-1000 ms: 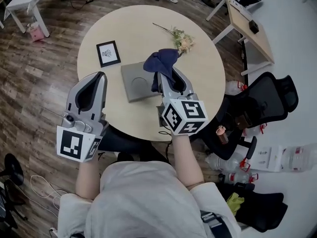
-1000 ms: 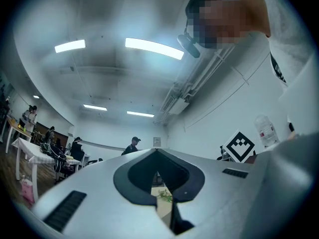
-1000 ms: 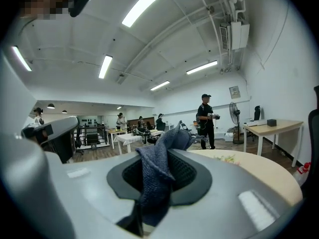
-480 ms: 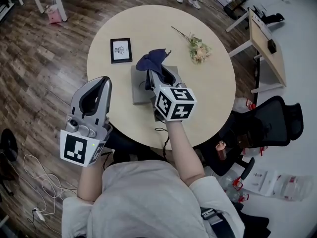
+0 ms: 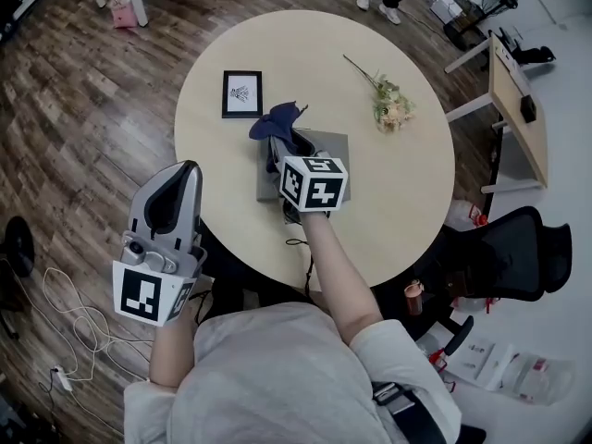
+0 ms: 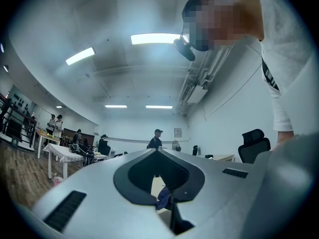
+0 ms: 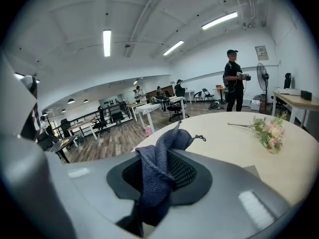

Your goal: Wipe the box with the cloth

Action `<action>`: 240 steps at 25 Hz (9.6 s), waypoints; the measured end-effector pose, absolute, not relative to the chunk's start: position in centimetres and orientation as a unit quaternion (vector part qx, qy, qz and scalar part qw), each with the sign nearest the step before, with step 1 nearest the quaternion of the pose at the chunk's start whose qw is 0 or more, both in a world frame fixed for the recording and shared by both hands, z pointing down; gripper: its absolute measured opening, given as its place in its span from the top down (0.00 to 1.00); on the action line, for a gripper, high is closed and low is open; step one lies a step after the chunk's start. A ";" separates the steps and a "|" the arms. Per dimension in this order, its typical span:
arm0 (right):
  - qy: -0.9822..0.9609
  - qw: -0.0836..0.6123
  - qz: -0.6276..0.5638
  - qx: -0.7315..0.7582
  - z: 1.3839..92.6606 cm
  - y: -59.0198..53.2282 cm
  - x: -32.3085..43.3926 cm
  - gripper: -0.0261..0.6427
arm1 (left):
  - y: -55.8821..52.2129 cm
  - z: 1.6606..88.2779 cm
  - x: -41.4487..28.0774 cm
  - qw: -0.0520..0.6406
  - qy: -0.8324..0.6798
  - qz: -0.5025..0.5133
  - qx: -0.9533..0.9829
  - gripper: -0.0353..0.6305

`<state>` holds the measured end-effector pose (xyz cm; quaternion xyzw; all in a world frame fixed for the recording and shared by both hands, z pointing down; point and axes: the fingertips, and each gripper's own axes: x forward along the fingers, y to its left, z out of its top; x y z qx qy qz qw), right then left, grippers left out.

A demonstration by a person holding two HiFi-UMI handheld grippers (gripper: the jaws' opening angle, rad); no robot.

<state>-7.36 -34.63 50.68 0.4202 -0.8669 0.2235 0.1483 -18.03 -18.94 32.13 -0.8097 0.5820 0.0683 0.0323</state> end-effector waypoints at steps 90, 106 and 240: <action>-0.819 0.312 0.296 0.380 61.8 -31.7 -7.3 0.82 | -21.9 33.2 -17.0 0.016 0.584 0.062 -0.809 0.94; -0.798 0.281 0.321 0.426 61.8 -32.6 0.1 0.83 | -22.5 33.0 -13.8 0.018 0.559 0.066 -0.826 0.94; -0.818 0.061 0.118 0.560 42.7 -23.7 11.7 0.82 | -19.4 27.7 -8.2 0.063 0.457 0.094 -0.882 0.94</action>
